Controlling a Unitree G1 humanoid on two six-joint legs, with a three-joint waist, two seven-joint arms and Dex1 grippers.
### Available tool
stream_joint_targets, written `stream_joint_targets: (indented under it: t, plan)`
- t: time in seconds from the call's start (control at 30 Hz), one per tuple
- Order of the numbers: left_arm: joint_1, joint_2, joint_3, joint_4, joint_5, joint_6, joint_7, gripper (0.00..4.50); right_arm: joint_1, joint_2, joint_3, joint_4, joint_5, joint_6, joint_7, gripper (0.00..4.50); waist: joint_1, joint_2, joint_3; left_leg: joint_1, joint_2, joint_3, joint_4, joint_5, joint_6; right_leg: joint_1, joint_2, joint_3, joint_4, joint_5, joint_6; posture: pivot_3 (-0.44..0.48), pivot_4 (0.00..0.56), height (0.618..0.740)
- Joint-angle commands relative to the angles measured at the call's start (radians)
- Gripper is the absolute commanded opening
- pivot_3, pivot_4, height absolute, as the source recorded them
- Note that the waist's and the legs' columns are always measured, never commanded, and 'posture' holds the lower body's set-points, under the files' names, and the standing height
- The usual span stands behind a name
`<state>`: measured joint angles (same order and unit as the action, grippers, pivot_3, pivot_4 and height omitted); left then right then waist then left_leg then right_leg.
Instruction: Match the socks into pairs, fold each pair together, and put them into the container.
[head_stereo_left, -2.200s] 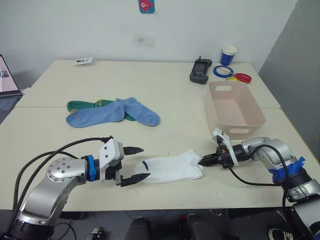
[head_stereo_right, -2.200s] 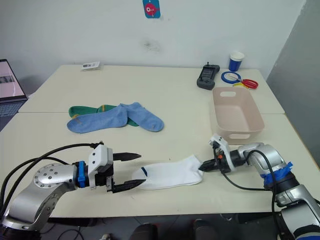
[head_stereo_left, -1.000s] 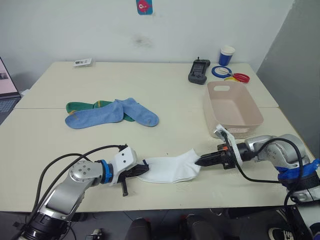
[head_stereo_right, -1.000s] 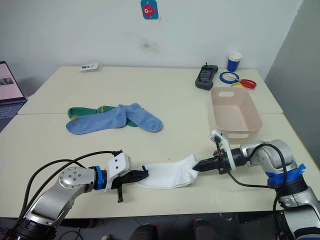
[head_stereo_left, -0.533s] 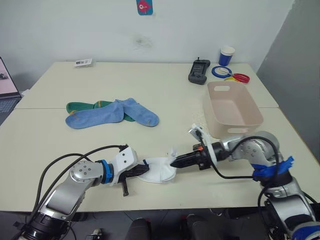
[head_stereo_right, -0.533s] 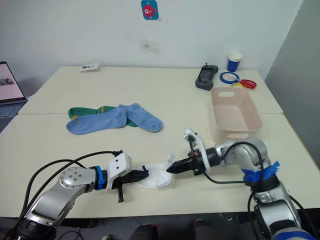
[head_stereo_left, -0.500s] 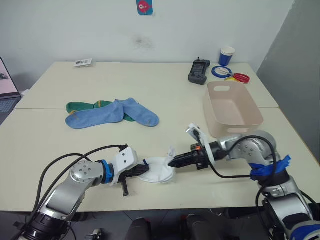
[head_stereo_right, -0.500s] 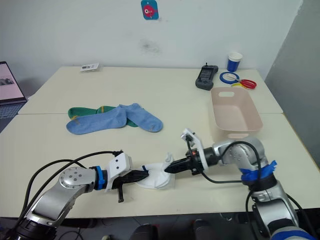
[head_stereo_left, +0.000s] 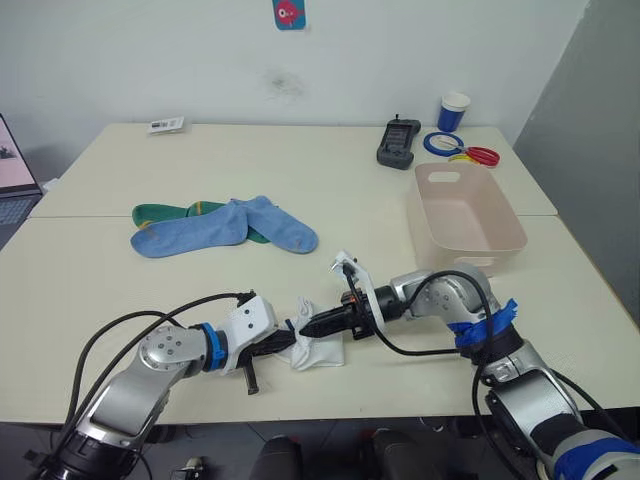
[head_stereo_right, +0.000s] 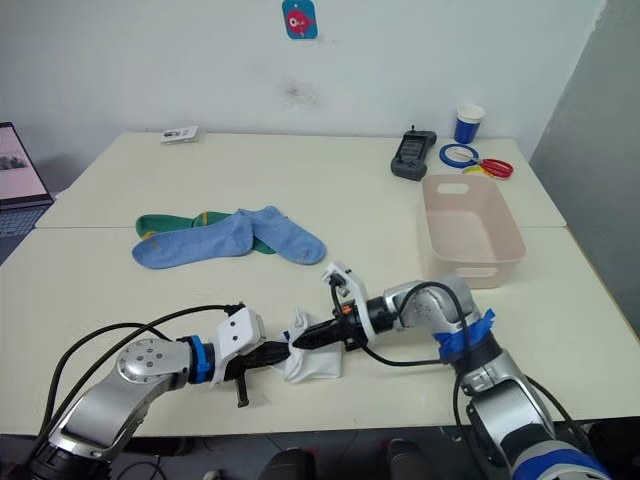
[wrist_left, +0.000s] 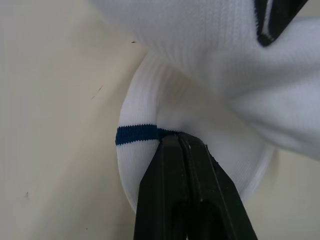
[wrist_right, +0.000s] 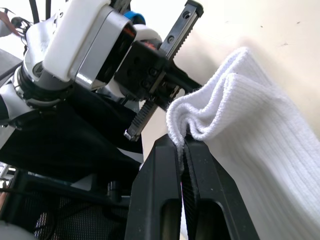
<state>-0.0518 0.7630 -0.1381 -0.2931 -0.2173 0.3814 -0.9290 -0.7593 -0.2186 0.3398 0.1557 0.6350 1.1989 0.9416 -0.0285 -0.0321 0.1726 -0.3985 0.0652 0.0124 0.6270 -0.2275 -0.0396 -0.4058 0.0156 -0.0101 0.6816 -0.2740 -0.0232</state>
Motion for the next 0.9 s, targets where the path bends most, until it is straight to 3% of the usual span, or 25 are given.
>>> stream_joint_targets:
  t: [0.03, 0.27, 0.43, 0.63, 0.77, 0.9]
  plan:
    - [0.025, 0.015, -0.024, 0.016, 0.029, 0.031, 0.001, 0.0, -0.018, 0.03, -0.027, 0.003, 0.008, -0.021, 0.003, 0.55, 0.0, 0.0, 0.0, 0.0, 0.0, 0.0, 0.0, 0.0, 0.0, 0.0, 0.0, 0.0, 0.0, 0.0, 0.0, 0.0, 0.15, 0.74]
    - [0.018, 0.014, -0.03, 0.03, 0.033, 0.022, -0.001, 0.0, -0.015, 0.049, -0.141, -0.003, 0.08, 0.057, -0.007, 2.88, 0.0, 0.0, 0.0, 0.0, 0.0, 0.0, 0.0, 0.0, 0.0, 0.0, 0.0, 0.0, 0.0, 0.0, 0.0, 0.0, 0.15, 0.74]
    - [0.0, 0.012, -0.035, 0.046, 0.035, 0.017, -0.007, 0.0, 0.018, -0.016, -0.136, -0.089, 0.09, 0.03, 0.039, 2.88, 0.0, 0.0, 0.0, 0.0, 0.0, 0.0, 0.0, 0.0, 0.0, 0.0, 0.0, 0.0, 0.0, 0.0, 0.0, 0.0, 0.15, 0.74]
    - [-0.016, 0.016, -0.037, 0.065, 0.039, 0.006, -0.012, 0.0, 0.119, -0.167, -0.086, -0.231, -0.042, -0.265, 0.105, 2.88, 0.001, 0.0, 0.0, 0.0, -0.001, 0.0, 0.0, 0.0, 0.0, 0.0, 0.0, 0.0, -0.001, 0.0, 0.0, 0.0, 0.15, 0.74]
    - [-0.023, 0.016, -0.038, 0.073, 0.041, 0.001, -0.021, 0.0, 0.232, -0.261, -0.009, -0.275, -0.189, -0.559, 0.187, 1.65, 0.001, 0.001, 0.0, 0.0, 0.0, 0.0, 0.0, 0.0, 0.0, 0.0, 0.0, 0.0, 0.0, 0.0, 0.0, 0.0, 0.15, 0.74]
    - [-0.036, 0.016, -0.045, 0.084, 0.045, -0.007, -0.03, 0.0, 0.288, -0.231, 0.03, -0.246, -0.273, -0.736, 0.175, 0.21, -0.001, 0.001, 0.0, 0.0, 0.0, 0.001, 0.0, 0.0, 0.0, 0.0, 0.0, 0.0, 0.0, 0.0, 0.0, 0.0, 0.15, 0.74]
